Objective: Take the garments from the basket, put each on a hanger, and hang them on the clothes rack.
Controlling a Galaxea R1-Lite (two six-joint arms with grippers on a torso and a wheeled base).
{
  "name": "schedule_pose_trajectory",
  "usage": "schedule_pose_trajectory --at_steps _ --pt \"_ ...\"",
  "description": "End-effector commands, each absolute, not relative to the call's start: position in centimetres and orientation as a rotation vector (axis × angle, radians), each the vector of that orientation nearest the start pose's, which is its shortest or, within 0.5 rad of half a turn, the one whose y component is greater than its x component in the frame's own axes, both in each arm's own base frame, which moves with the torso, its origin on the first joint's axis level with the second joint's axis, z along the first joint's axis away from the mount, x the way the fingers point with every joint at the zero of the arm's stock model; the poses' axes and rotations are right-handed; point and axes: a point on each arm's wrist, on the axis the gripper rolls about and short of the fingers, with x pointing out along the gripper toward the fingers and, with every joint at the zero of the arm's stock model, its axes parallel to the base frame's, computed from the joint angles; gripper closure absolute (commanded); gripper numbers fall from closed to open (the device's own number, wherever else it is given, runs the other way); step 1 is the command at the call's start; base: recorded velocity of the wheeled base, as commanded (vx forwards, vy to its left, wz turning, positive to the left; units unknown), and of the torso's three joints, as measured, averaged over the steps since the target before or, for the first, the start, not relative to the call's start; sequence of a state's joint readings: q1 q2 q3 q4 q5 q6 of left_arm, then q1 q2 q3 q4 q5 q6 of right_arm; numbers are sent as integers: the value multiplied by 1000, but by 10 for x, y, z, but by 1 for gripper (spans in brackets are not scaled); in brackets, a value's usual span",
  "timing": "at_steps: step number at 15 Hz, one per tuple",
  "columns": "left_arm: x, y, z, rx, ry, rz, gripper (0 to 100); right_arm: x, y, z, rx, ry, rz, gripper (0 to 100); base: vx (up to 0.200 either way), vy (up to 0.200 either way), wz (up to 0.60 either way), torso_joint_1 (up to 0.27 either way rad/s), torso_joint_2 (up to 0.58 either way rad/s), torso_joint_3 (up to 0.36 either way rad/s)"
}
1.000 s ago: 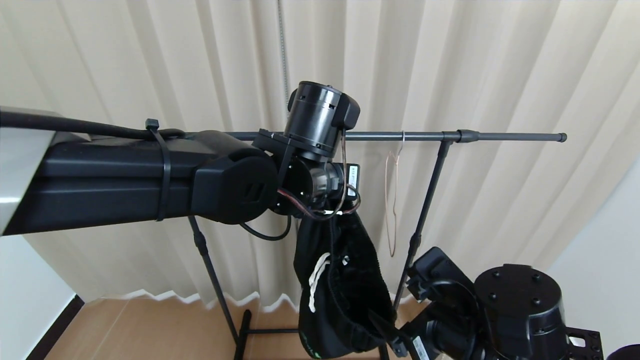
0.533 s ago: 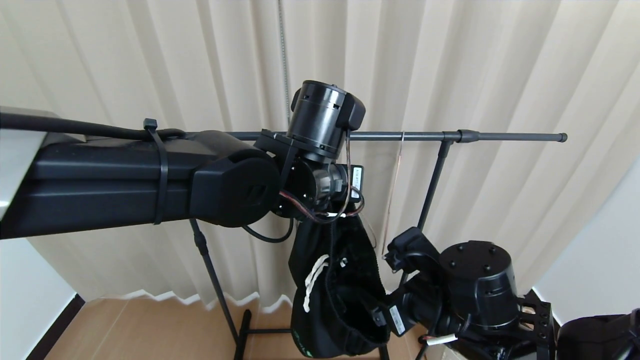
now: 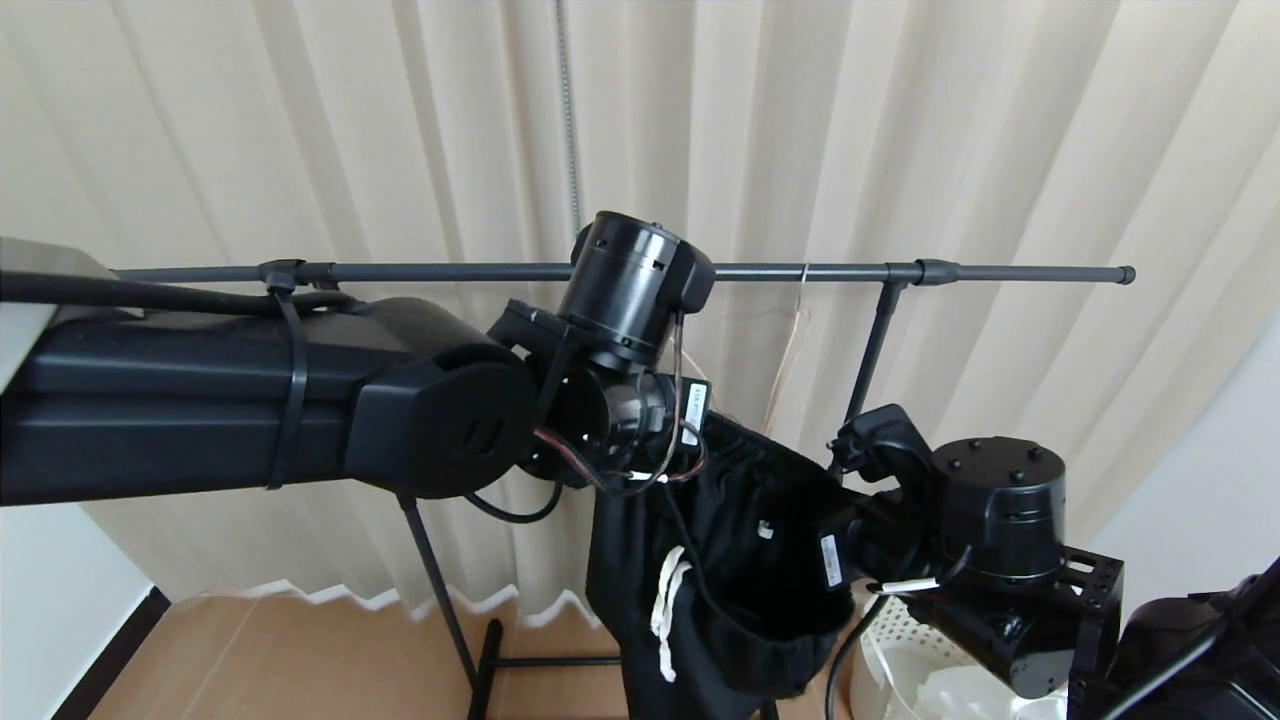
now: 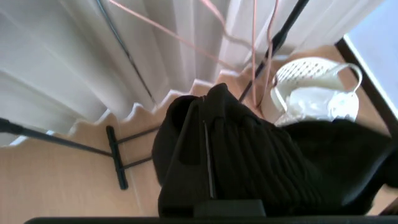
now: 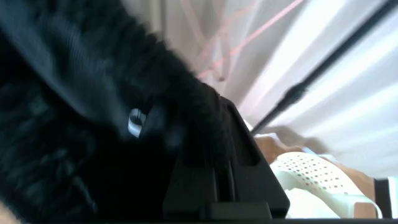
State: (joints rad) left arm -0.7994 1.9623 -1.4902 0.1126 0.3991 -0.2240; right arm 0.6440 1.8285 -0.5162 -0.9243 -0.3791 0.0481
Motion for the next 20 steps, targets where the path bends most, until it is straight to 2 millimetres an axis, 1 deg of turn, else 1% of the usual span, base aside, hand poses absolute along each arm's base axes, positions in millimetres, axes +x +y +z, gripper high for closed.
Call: schedule_pose_trajectory --at_steps 1,2,3,4,5,6,7,9,10,12,14,15,16,17,18,20 --pt "267 -263 198 146 569 -329 100 236 148 107 -121 323 197 100 0 0 0 0 0 0" --pt "260 -260 184 173 612 -334 100 232 140 108 -118 322 182 100 0 0 0 0 0 0" --pt "260 -260 184 173 612 -334 100 232 140 108 -118 322 182 100 0 0 0 0 0 0" --pt "243 -265 157 219 660 -372 100 232 136 109 -116 317 171 100 0 0 0 0 0 0" --pt "238 -269 150 227 661 -392 0 232 136 111 -114 310 171 100 0 0 0 0 0 0" --pt "232 -269 146 231 660 -403 0 232 136 112 -113 304 170 100 0 0 0 0 0 0" --pt "231 -268 147 229 659 -405 0 232 134 114 -108 298 164 100 0 0 0 0 0 0" --pt "229 -266 155 213 647 -421 0 237 129 114 -107 300 141 100 0 0 0 0 0 0" --pt "224 -262 166 187 639 -473 0 240 125 114 -108 300 124 100 0 0 0 0 0 0" --pt "222 -257 177 139 644 -567 0 245 120 115 -108 297 99 100 0 0 0 0 0 0" --pt "226 -246 189 79 656 -675 0 251 109 114 -129 300 61 100 0 0 0 0 0 0" --pt "227 -240 194 59 659 -721 0 253 107 114 -130 302 50 100 0 0 0 0 0 0" --pt "227 -239 194 55 660 -729 0 253 107 114 -130 302 50 100 0 0 0 0 0 0" --pt "228 -224 203 -1 672 -815 0 256 106 110 -133 313 41 100 0 0 0 0 0 0" --pt "231 -219 204 -17 676 -825 0 257 107 107 -137 322 41 100 0 0 0 0 0 0" --pt "240 -218 205 -25 668 -799 0 256 106 109 -134 315 41 100 0 0 0 0 0 0"
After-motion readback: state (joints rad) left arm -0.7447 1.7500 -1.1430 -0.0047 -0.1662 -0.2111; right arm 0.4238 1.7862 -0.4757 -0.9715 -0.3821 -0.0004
